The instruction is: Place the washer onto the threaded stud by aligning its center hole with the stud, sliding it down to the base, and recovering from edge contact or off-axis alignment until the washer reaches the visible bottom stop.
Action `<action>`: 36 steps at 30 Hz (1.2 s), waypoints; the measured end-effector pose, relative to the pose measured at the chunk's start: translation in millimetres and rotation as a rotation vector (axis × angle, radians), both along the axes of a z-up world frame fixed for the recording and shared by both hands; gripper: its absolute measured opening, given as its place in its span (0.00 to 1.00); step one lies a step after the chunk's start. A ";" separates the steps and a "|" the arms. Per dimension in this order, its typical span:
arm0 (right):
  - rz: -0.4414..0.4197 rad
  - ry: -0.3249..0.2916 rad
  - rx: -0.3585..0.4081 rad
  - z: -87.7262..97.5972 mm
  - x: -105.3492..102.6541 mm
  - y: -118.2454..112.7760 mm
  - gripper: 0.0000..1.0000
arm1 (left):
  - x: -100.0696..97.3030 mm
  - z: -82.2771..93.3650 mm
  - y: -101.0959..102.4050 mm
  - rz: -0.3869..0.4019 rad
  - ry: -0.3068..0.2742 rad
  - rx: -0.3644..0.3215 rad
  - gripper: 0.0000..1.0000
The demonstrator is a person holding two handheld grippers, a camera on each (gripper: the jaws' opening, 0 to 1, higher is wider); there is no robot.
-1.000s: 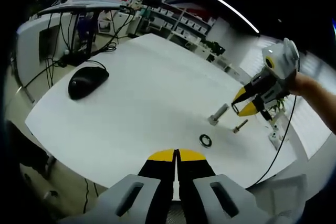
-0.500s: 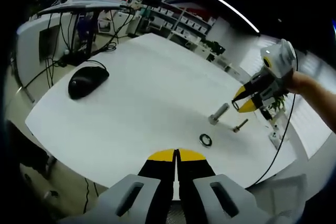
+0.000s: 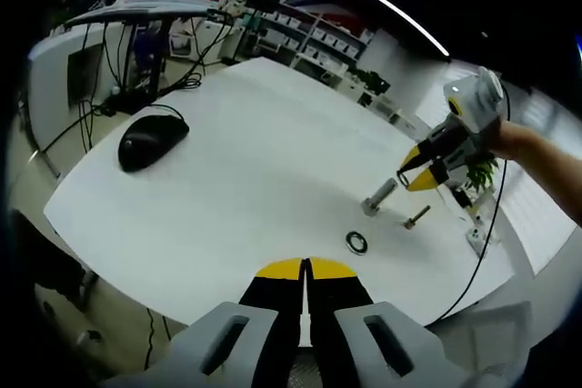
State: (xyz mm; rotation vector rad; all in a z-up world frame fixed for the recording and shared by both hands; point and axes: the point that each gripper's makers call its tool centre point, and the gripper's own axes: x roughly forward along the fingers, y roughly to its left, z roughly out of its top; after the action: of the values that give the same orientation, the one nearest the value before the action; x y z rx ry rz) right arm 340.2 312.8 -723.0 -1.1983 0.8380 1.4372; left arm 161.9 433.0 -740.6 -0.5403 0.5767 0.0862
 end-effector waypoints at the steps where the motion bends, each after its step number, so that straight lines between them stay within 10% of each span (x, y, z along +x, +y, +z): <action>1: 0.002 -0.004 -0.005 -0.7 1.1 -0.1 0.23 | 0.0 -0.3 0.2 0.000 0.001 0.001 0.00; 36: 0.004 0.026 -0.043 -10.9 1.8 -3.8 0.23 | 0.8 0.6 0.9 0.001 -0.007 -0.002 0.00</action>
State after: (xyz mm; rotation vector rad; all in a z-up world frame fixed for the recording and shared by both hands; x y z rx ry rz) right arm 342.0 309.0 -733.9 -1.2162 0.8894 1.4472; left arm 162.7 433.9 -740.0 -0.5424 0.5693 0.0844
